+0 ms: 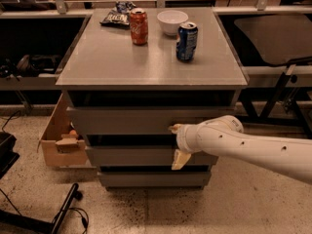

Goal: Close top drawer

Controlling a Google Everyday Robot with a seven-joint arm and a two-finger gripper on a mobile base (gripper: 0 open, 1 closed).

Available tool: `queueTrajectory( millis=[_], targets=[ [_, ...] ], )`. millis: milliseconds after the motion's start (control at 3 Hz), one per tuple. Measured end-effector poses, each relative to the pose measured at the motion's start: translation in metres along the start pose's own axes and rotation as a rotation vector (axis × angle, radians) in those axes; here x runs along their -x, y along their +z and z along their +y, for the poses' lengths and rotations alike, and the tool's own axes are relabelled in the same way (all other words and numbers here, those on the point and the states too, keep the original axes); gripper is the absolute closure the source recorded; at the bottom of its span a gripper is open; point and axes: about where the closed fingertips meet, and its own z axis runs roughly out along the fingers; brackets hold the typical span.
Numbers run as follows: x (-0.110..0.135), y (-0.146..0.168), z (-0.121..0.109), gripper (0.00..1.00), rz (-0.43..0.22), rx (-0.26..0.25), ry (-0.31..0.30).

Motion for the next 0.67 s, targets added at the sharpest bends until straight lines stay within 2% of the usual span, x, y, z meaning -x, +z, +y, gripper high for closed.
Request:
queueTrajectory(
  millis=[667],
  targets=[
    [0.0014, -0.0025, 0.0044, 0.41, 0.000, 0.000, 0.000]
  ],
)
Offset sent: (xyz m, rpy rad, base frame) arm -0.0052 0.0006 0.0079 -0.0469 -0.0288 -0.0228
